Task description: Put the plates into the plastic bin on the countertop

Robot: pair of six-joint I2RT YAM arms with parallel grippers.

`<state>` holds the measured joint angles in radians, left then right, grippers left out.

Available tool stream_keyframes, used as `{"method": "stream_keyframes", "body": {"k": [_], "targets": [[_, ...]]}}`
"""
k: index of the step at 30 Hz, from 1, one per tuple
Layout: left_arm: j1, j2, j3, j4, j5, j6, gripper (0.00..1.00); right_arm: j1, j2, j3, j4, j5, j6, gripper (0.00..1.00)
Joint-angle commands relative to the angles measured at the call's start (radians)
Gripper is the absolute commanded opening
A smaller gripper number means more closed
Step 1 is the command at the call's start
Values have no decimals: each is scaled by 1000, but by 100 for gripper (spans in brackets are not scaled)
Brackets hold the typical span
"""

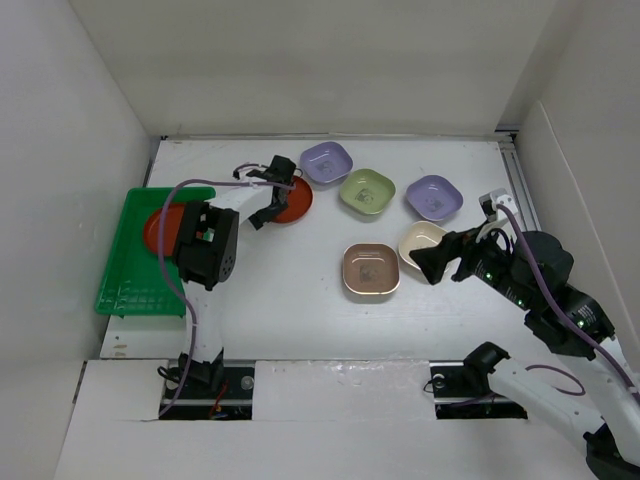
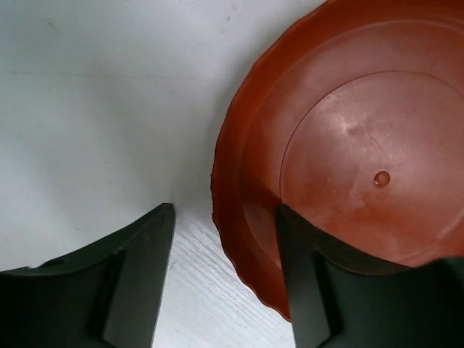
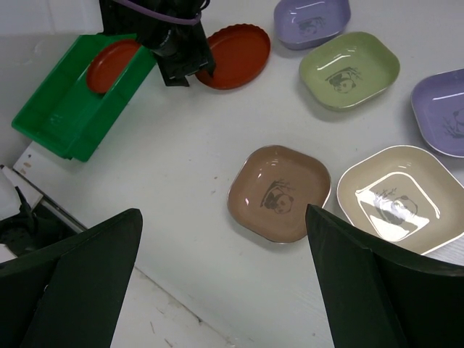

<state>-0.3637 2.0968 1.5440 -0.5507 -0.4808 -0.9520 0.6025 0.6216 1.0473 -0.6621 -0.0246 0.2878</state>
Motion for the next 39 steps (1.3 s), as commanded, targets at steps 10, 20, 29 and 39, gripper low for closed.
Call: {"method": "stream_keyframes", "body": {"k": [10,20,29,39], "targets": [[51,-59,-74,-32,-45,-42,0,-4,-3,13,59,-9,-2,100],[294,-524,-82,-77,100,143,0,-4,24,2,59,-29,-13,100],[687,-667,-300,4,277,271,0,-4,24,11,71,-60,-13,100],[726,-554,-318,9,206,217,0,-4,53,45,62,-101,-42,100]]}}
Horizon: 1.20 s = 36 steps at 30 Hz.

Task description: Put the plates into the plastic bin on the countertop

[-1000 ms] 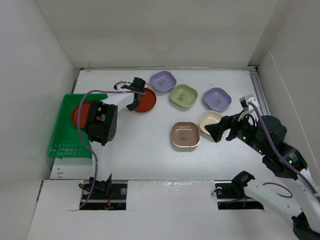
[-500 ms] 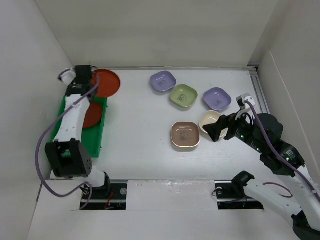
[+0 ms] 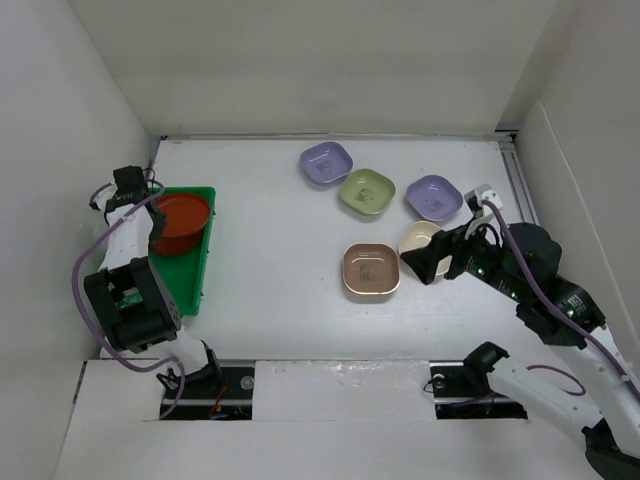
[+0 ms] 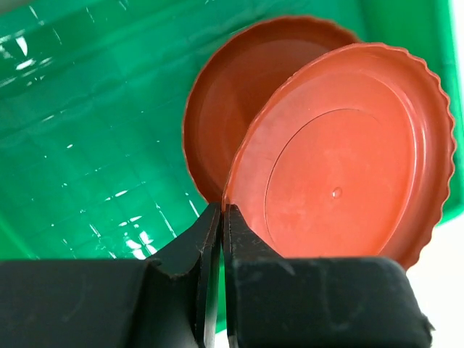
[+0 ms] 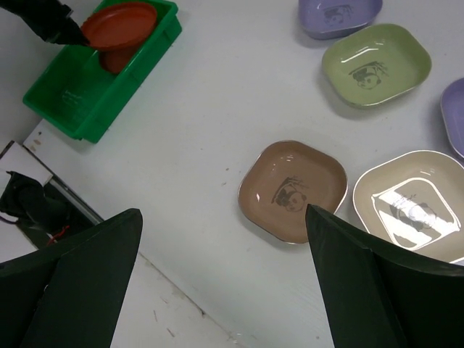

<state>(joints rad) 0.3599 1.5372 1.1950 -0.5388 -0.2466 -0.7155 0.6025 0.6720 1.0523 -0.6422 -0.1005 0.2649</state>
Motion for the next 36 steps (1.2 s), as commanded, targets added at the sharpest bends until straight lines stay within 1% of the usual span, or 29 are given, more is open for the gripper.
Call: {"method": "stream_keyframes", "body": {"k": [1,2,8,9,10,11,12,13,14,15,18,19,21,22,23,25,26,27,29,30,33,34,36], "targets": [[2,6,31,8,-28,-28,0,-4,3,40,42,-25,-19,100],[25,-3,22,17,-28,-29,0,-4,-8,40,42,-25,-19,100],[71,-3,21,7,-40,-39,0,-4,-17,28,52,-16,-19,100],[71,-3,21,7,-40,-39,2,-4,-17,28,52,-16,-19,100],[71,-12,21,17,-30,-39,10,-4,-26,28,52,-16,-19,100],[71,-12,21,17,-29,-39,21,-4,-26,28,52,-16,-19,100],[71,-21,21,36,-19,-39,46,-4,-26,28,52,-16,-19,100],[71,-35,12,51,18,-30,64,-4,-26,28,43,-16,-19,100],[71,-44,12,51,27,-30,78,-4,-26,28,42,-16,-19,100],[71,-70,3,74,38,-19,99,-4,-26,28,42,-16,-19,100],[71,-133,-27,121,124,22,100,-4,-26,28,42,-16,-19,100],[71,-193,-58,170,153,56,100,-4,-26,28,42,-16,-19,100],[71,-259,-92,220,237,80,100,-4,-17,28,42,-16,-19,100],[71,-326,-128,273,272,94,100,-4,-17,38,42,-16,-10,100],[33,-356,-141,287,308,114,100,-4,-17,38,42,-16,-10,100],[-31,-396,-141,296,335,139,100,-4,-17,38,33,5,0,100],[-77,-408,-150,307,351,139,100,-4,-8,49,33,21,16,100],[-195,-420,-150,307,340,151,100,-4,-8,49,21,37,16,100],[-333,-420,-127,286,297,151,100,-4,-18,60,0,90,31,100],[-463,-420,-127,272,244,151,100,-4,-18,75,-13,125,43,100],[-642,-420,-114,246,188,117,100,-4,-29,121,-76,188,62,100],[-759,-420,-114,232,134,97,100,-4,-38,133,-94,211,62,100],[-881,-384,-123,200,72,44,100,-4,-38,172,-141,260,62,100]]}}
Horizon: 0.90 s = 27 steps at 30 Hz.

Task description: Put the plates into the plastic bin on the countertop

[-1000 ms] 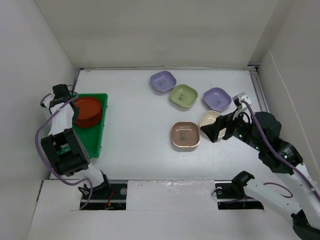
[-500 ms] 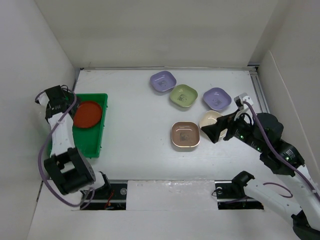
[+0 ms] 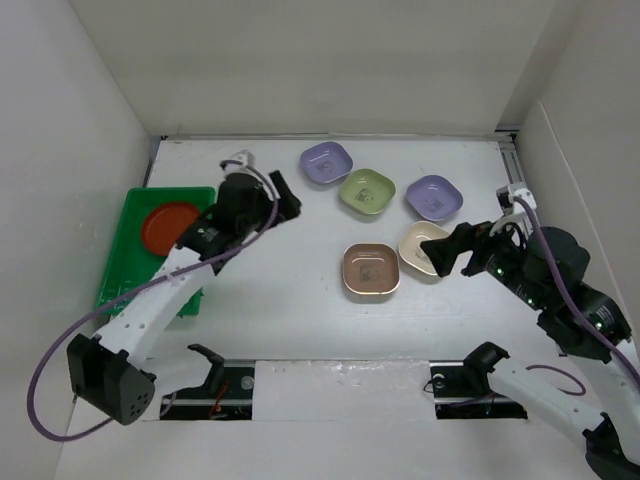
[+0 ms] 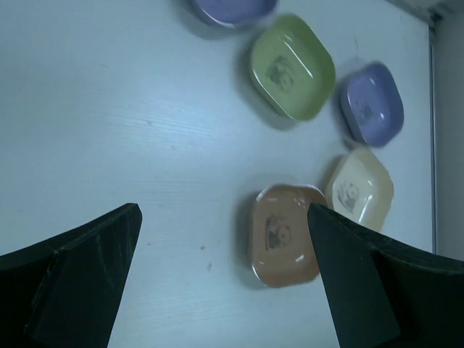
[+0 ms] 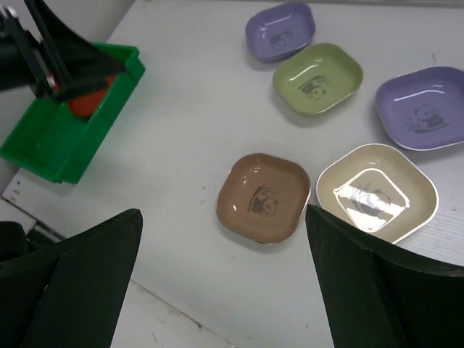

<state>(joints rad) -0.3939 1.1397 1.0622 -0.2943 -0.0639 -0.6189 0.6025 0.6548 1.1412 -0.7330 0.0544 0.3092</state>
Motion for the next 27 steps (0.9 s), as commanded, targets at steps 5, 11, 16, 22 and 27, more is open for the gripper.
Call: {"method": "stream_keyframes", "body": {"k": [5,11,16,22,27], "targets": [[-480,182,22,-75,-347,-125,100,-4,-53,115,-85,136,18,100],[-594,409,88,-49,-369,-162,100,-4,-63,103,-94,104,27,100],[-603,592,159,-95,-381,-208,98,-4,-83,92,-94,84,27,100],[-571,701,180,-100,-401,-274,69,-4,-104,92,-105,84,27,100],[-455,674,85,-72,-386,-308,34,-4,-113,92,-105,74,18,100]]}}
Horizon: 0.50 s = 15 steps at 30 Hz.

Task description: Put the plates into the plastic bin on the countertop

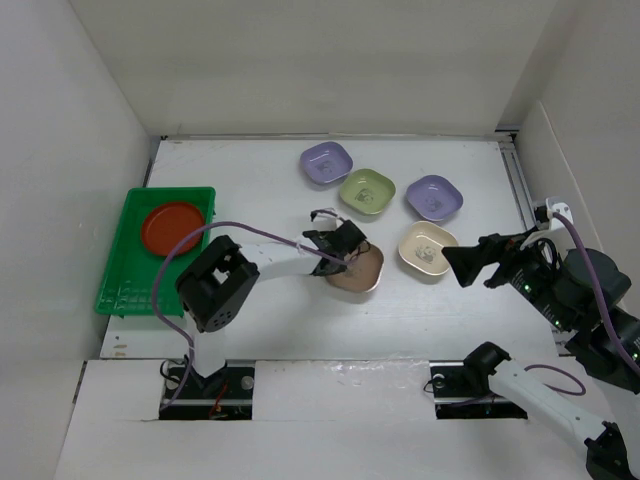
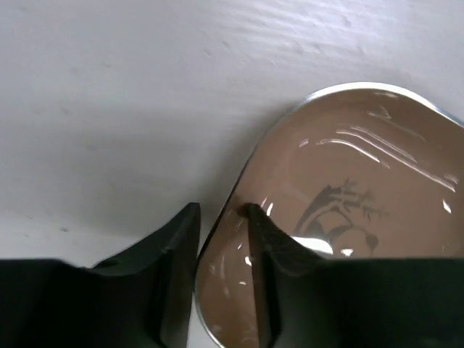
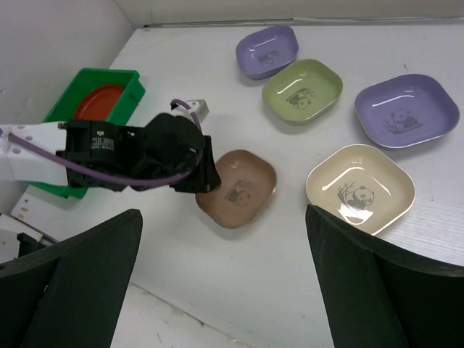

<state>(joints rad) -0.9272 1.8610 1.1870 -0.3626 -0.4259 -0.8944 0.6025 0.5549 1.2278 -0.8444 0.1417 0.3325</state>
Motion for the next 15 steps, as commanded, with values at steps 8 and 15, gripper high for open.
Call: {"method": "stream_keyframes", "body": {"k": [8,15], "targets": [[325,-394,-102,-118,-100,-38,0,-4,-13,-4,16,-22,-6,100],[792,-632,-20,-125,82,185,0,-4,-4,-4,38,-44,-15,100]]}}
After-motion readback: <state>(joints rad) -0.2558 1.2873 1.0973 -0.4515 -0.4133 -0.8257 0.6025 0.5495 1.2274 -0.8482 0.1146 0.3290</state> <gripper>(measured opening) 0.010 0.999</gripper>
